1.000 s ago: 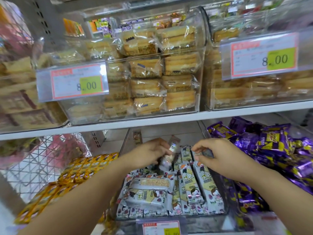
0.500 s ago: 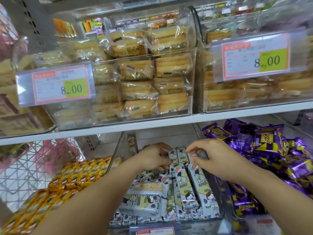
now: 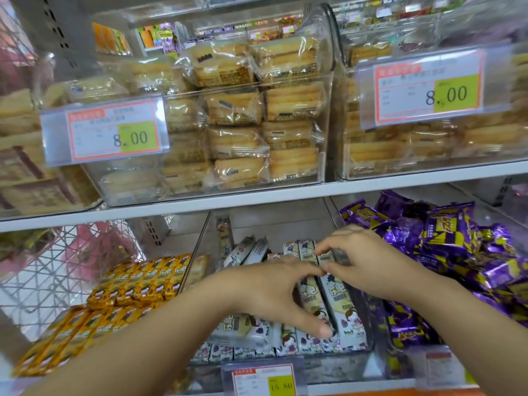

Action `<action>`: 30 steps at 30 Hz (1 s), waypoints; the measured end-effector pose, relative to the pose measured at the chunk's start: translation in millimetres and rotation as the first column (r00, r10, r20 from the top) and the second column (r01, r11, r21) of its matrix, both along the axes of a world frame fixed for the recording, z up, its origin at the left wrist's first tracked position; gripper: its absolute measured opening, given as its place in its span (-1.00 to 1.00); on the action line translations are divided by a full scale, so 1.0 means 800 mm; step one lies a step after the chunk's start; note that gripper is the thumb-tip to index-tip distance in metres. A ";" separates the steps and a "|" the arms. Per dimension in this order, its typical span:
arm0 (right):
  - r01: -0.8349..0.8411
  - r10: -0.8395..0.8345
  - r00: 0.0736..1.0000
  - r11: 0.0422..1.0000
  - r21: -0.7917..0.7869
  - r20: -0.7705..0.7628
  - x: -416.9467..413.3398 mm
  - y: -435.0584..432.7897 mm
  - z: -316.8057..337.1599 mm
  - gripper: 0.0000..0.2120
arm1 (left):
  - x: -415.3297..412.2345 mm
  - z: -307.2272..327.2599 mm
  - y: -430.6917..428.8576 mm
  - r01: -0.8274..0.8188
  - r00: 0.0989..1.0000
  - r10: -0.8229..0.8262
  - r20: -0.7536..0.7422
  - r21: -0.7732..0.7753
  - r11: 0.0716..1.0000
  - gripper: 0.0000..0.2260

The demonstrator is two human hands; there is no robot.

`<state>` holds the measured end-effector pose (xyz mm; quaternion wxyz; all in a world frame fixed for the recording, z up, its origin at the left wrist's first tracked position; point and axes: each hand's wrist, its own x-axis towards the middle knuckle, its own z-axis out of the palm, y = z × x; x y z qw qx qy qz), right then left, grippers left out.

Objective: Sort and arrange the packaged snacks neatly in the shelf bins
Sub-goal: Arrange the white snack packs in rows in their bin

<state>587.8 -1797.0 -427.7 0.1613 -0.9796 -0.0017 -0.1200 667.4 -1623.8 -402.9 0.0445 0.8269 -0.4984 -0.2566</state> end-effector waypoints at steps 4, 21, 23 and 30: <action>0.007 -0.007 1.000 1.000 0.010 -0.001 -0.003 0.000 -0.003 -0.76 | -0.012 -0.016 -0.003 0.009 0.989 0.003 0.147 -0.079 0.997 -0.21; 0.001 -0.004 0.999 0.997 0.078 0.035 -0.004 -0.005 -0.001 -0.77 | 0.084 -0.020 0.013 -0.280 0.937 0.317 0.149 -0.225 0.933 -0.34; -0.001 -0.002 0.999 0.997 0.075 0.036 -0.003 -0.004 -0.002 -0.77 | 0.090 -0.034 0.000 -0.268 0.941 0.295 0.168 -0.166 0.949 -0.30; 0.002 -0.004 1.000 0.998 0.066 0.022 0.000 -0.005 -0.003 -0.76 | 0.099 -0.042 -0.001 -0.232 0.970 0.228 -0.080 -0.049 0.971 -0.31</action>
